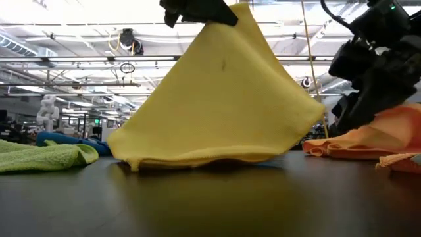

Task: Fold microfiber towels
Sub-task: Fold the yellow microfiber cloth

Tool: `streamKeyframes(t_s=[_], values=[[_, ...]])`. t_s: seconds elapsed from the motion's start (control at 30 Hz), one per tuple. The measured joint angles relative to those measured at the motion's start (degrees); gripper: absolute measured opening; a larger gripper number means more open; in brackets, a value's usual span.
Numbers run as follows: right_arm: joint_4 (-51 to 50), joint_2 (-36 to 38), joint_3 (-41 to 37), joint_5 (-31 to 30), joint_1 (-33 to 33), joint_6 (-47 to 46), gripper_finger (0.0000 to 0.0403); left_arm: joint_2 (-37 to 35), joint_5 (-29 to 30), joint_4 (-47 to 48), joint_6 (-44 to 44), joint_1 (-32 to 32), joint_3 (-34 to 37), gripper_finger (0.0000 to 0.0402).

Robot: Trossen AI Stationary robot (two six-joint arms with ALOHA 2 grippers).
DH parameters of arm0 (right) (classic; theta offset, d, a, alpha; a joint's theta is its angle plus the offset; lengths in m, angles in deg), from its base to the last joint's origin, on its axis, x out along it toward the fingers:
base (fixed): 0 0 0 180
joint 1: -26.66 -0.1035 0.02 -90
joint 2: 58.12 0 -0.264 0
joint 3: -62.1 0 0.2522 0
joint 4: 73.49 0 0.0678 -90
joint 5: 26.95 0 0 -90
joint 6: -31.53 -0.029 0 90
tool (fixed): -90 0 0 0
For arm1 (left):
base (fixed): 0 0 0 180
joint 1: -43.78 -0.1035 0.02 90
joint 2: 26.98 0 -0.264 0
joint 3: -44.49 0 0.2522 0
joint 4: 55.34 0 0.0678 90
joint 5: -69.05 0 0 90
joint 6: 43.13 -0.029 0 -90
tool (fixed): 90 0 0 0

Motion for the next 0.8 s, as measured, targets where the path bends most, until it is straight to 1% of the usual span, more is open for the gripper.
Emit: streamKeyframes(t_s=[0.1,0.3,0.4,0.53,0.67,0.73,0.8], values=[[3.31,0.72,0.00,-0.07,0.04,0.48,0.0178,0.00,0.00,0.52,0.00,-0.09,0.00,0.0000],[14.08,4.23,0.02,-0.01,0.04,4.86,0.0180,0.00,-0.02,0.89,-0.35,-0.26,0.00,0.0000],[16.30,4.31,0.07,0.28,0.85,5.39,0.0180,0.00,-0.02,0.80,-1.31,-0.26,0.00,0.0000],[15.62,1.59,0.07,3.91,3.03,4.39,0.0180,0.00,-0.17,0.54,-2.66,-0.28,0.00,0.0000],[18.39,-2.85,0.07,7.05,4.93,5.17,0.0184,0.00,-0.22,0.41,-2.78,-0.31,0.00,0.0000],[21.24,-4.89,0.07,9.02,5.73,6.16,0.0196,0.00,-0.24,0.43,-2.85,-0.31,0.00,0.0000],[23.54,-6.45,0.07,9.67,6.40,6.73,0.0215,0.00,-0.51,0.44,-2.84,-0.31,0.00,0.0000]])
